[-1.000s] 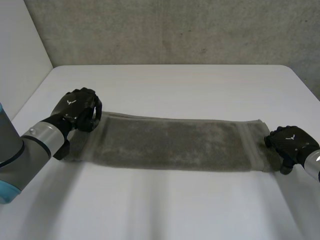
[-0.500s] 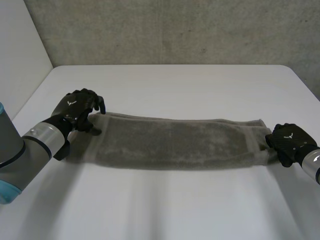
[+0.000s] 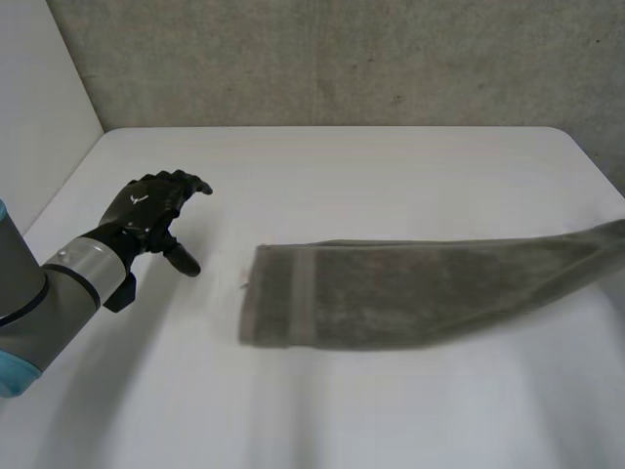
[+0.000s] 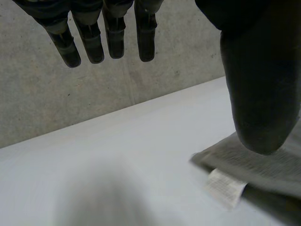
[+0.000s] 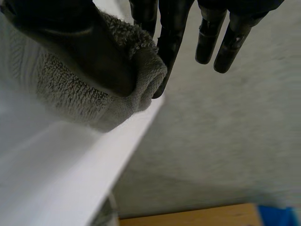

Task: Fold the towel.

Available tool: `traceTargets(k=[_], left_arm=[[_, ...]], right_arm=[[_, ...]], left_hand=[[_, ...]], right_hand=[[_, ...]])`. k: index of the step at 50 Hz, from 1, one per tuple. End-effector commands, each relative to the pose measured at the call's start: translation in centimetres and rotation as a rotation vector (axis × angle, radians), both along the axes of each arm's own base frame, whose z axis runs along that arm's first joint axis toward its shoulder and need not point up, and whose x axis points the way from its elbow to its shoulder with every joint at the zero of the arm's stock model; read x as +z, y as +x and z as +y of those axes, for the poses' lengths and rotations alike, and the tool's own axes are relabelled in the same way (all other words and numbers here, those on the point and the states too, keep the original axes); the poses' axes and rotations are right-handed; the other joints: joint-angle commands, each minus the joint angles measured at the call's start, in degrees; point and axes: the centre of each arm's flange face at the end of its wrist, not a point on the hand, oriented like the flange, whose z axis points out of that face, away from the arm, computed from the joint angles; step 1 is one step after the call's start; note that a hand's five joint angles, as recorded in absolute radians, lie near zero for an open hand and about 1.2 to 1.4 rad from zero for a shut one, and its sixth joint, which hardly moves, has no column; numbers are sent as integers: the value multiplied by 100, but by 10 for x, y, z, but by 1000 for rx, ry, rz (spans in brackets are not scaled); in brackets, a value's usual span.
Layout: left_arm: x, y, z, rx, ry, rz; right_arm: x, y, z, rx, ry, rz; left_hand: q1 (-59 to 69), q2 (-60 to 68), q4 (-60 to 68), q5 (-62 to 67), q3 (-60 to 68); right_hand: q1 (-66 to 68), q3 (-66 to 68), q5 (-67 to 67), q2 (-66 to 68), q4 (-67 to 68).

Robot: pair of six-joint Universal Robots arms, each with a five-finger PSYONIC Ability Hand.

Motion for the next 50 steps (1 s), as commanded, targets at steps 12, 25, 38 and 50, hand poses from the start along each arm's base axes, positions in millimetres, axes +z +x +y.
traceTargets(k=[12, 25, 38, 50], left_arm=[[-1, 0, 1, 1, 5, 0], [-6, 0, 2, -3, 17, -8], [-4, -7, 1, -23, 8, -5], [18, -44, 14, -134, -63, 30]], right_arm=[[42, 231, 87, 570, -138, -54], [-72, 363, 183, 928, -51, 39], [-44, 328, 165, 745, -52, -11], [9, 227, 125, 409, 45, -440]], left_hand=[[-463, -363, -311, -209, -278], [-463, -363, -311, -209, -278], [-463, -363, -311, -209, -278], [-446, -346, -311, -192, -278]], right_hand=[[511, -268, 408, 661, -437], [511, -268, 408, 661, -437], [-6489, -268, -6592, -6339, -437], [-6489, -268, -6592, -6339, -437]])
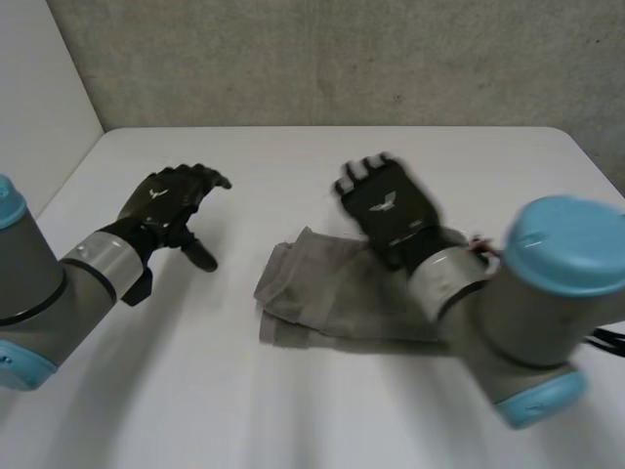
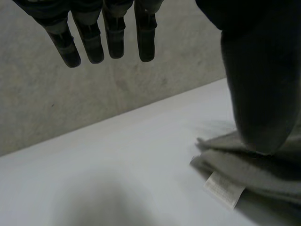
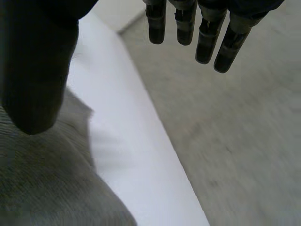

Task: Fold the towel.

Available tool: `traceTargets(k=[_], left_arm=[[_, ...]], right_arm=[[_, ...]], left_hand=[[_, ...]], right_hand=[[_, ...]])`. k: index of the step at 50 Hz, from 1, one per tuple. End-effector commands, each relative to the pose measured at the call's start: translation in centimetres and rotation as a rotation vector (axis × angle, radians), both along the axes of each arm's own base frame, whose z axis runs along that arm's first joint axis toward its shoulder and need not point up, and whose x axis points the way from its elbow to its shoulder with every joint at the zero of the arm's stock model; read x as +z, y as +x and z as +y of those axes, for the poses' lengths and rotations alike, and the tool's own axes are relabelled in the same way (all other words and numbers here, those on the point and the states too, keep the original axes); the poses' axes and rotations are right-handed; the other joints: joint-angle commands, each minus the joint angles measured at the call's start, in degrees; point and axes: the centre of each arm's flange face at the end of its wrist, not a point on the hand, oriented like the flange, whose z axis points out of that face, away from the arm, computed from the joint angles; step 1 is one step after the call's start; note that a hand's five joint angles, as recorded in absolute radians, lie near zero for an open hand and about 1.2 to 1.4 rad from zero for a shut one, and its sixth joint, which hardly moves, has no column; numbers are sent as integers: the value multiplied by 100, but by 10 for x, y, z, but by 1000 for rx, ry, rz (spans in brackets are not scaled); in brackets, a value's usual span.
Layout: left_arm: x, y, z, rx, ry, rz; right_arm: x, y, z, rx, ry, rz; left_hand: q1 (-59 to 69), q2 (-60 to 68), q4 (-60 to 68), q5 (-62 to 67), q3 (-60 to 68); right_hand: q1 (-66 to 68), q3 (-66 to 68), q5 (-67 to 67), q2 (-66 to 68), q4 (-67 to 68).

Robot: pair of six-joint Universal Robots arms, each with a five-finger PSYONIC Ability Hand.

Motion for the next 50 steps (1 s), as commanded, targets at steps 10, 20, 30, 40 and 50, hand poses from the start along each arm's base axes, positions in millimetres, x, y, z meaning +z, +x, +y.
traceTargets(k=[10, 20, 30, 40, 50], left_arm=[[-8, -58, 29, -176, 22, 28], [-28, -61, 33, -186, 77, 6], [-33, -58, 35, -183, 92, -1], [-34, -57, 36, -181, 96, -2], [-35, -56, 36, -176, 101, -4]], right_arm=[[-34, -105, 3, -215, 516, -67], [-55, -113, 7, -206, 580, -70], [-66, -116, 1, -216, 504, -12], [-78, -125, -7, -263, 499, 47], [-78, -136, -13, -303, 507, 41]], left_hand=[[-378, -275, -311, -124, -278], [-361, -258, -311, -107, -278], [-378, -275, -311, -124, -278], [-378, -275, -311, -124, -278], [-378, -275, -311, -124, -278]], right_hand=[[-234, -268, -258, -333, -437], [1109, -268, 1085, 1010, -437], [3182, -268, 3158, 3083, -437], [4461, -268, 4437, 4362, -437], [5771, -268, 5747, 5672, -437]])
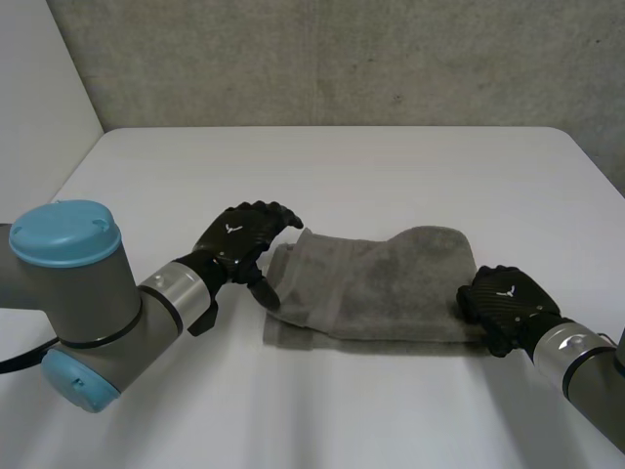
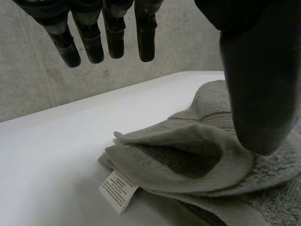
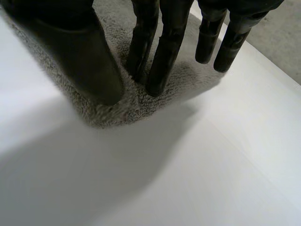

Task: Fold the towel.

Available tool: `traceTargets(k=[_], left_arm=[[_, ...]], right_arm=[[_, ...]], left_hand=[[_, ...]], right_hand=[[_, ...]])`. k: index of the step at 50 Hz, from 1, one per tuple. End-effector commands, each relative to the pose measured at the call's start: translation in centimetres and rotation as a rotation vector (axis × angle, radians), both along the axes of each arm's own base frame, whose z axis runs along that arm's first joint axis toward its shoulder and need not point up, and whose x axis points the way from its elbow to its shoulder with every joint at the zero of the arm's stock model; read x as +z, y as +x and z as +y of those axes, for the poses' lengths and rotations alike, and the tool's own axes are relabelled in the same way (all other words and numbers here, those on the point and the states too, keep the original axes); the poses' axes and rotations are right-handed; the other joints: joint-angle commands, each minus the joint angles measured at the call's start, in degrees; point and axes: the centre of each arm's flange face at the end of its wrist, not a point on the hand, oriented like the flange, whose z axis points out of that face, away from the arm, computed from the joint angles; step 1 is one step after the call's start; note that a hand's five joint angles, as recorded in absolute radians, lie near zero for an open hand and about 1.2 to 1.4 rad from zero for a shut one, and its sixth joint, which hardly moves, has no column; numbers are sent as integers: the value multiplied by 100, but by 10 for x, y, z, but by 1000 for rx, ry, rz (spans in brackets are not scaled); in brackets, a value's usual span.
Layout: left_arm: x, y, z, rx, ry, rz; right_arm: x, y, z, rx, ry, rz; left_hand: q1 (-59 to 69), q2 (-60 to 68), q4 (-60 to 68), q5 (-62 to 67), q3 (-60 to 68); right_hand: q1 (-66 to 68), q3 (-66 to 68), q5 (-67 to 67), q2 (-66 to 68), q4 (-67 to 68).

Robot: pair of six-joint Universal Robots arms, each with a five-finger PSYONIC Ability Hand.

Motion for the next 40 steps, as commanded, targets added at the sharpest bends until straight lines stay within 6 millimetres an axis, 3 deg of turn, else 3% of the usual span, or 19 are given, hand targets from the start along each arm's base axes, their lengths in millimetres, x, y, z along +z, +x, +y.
traceTargets(k=[1, 4, 6, 20, 23, 25, 26, 28, 31, 33, 34, 36, 37, 38, 39, 40], left_arm=[[-1, 1, 0, 2, 3, -1], [-1, 1, 1, 2, 5, -2], [-2, 2, 1, 2, 8, -2], [-1, 4, 2, 8, 11, -3], [-1, 5, 1, 13, 11, -3], [-1, 6, 0, 16, 9, -3], [0, 7, 0, 19, 8, -2], [1, 7, -1, 21, 6, 0], [3, 8, -1, 25, 4, 8], [5, 8, -1, 25, 1, 10], [7, 8, -2, 27, -3, 13], [9, 10, -2, 32, -9, 15], [13, 12, -3, 40, -16, 20], [14, 14, -4, 50, -21, 21], [14, 14, -4, 50, -21, 21], [16, 16, -6, 65, -29, 22]], right_arm=[[0, -8, -4, -29, 5, -2], [0, -9, -5, -30, 5, -3], [1, -8, -4, -25, 3, -8], [3, -18, -10, -12, -34, 76], [13, -27, -20, -25, -86, 120], [38, -29, -33, -24, -193, 153], [38, -29, -33, -24, -194, 153], [65, -18, -39, 8, -289, 155], [78, -5, -37, 50, -334, 141], [97, 24, -29, 139, -397, 113], [97, 24, -29, 139, -397, 113], [103, 58, -8, 256, -430, 85], [104, 58, -8, 257, -430, 85], [100, 78, 7, 330, -430, 77], [100, 78, 7, 331, -430, 77], [92, 97, 21, 399, -418, 69]], left_hand=[[-378, -275, -311, -124, -278], [-378, -275, -311, -124, -278], [-378, -275, -311, -124, -278], [-395, -291, -311, -141, -278], [-395, -291, -311, -141, -278], [-395, -291, -311, -141, -278], [-395, -291, -311, -141, -278], [-395, -291, -311, -141, -278], [-412, -308, -311, -158, -278], [-412, -308, -311, -158, -278], [-428, -325, -311, -175, -278], [-429, -325, -311, -175, -278], [-429, -325, -311, -175, -278], [-445, -342, -311, -191, -278], [-445, -342, -311, -192, -278], [-462, -359, -311, -208, -278]], right_hand=[[699, -268, 694, 649, -437], [783, -268, 778, 733, -437], [1581, -268, 1576, 1531, -437], [1585, -268, 1580, 1535, -437], [1585, -268, 1580, 1535, -437], [1585, -268, 1580, 1535, -437], [1585, -268, 1580, 1535, -437], [1585, -268, 1580, 1535, -437], [1585, -268, 1580, 1535, -437], [1585, -268, 1580, 1535, -437], [1585, -268, 1580, 1535, -437], [1585, -268, 1580, 1535, -437], [1585, -268, 1580, 1535, -437], [1585, -268, 1580, 1535, -437], [1585, -268, 1580, 1535, -437], [1585, -268, 1580, 1535, -437]])
